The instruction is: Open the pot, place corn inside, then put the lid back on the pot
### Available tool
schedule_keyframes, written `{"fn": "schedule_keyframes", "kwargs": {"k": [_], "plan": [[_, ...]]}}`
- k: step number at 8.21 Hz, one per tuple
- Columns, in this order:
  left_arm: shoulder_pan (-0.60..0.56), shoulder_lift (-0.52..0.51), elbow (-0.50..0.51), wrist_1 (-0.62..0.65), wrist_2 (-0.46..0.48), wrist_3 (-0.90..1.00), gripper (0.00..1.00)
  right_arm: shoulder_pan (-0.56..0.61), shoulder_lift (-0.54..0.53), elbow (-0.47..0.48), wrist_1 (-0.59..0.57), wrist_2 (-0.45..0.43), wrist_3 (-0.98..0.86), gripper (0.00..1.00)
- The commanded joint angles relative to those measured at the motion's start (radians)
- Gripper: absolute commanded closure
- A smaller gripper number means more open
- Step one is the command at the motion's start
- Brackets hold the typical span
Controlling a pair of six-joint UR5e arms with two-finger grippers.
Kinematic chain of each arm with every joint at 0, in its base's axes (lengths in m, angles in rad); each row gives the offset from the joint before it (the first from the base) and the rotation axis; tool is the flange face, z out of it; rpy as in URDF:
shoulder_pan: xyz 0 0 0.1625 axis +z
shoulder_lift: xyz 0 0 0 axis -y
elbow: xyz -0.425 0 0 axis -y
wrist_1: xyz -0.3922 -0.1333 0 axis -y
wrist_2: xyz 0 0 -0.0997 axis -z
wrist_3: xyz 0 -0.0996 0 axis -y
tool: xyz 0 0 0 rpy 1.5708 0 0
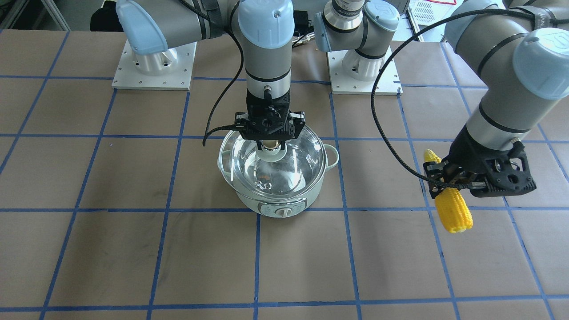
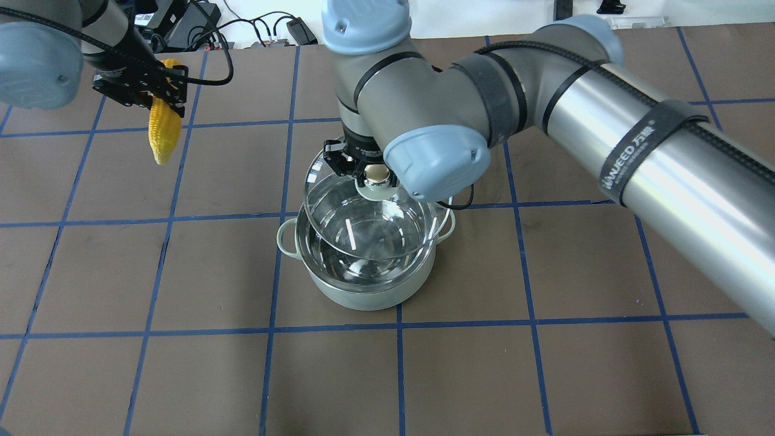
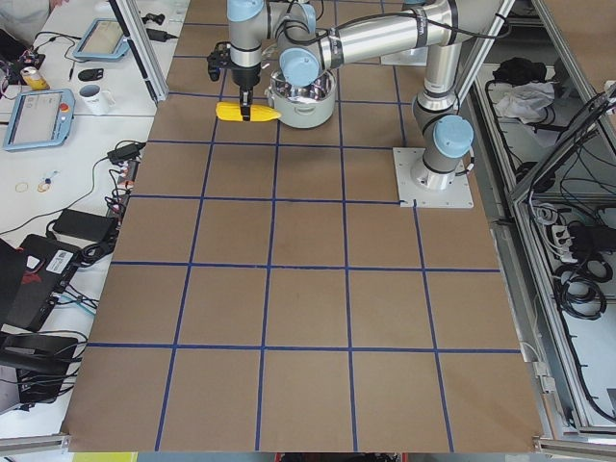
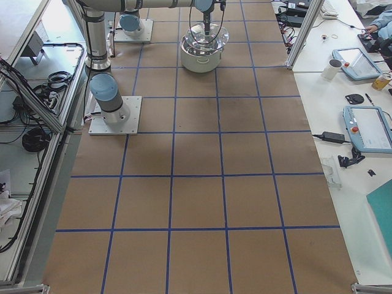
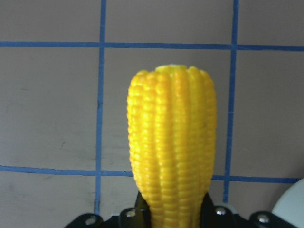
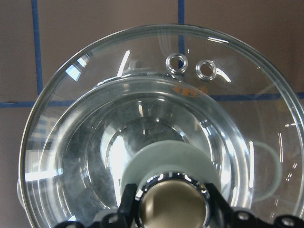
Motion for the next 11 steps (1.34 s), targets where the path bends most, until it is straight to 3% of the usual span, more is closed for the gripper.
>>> {"fn": "schedule_keyframes", "kwargs": {"k": [1,3,6,7,8,11], "plan": [[-0.196,0.017,-0.009,-0.007,-0.005,-0.213,1.00,-0.145,-0.080,-0.039,0.128,0.004,-0.197,0.95],[-0.347,0.020,-0.065,0.005,-0.045,-0.381,1.00,-0.279,-0.105,-0.039,0.163,0.018,-0.354,0.95],[-0.424,0.028,-0.139,-0.002,-0.054,-0.425,1.00,-0.460,-0.097,-0.035,0.185,0.032,-0.598,0.97],[-0.430,0.027,-0.171,-0.010,-0.143,-0.443,1.00,-0.504,-0.097,-0.028,0.194,0.032,-0.685,0.98],[-0.433,0.025,-0.202,-0.008,-0.191,-0.453,1.00,-0.517,-0.097,-0.023,0.199,0.032,-0.696,0.99],[-0.470,0.005,-0.236,0.004,-0.182,-0.454,1.00,-0.517,-0.096,-0.014,0.200,0.033,-0.689,0.99]]}}
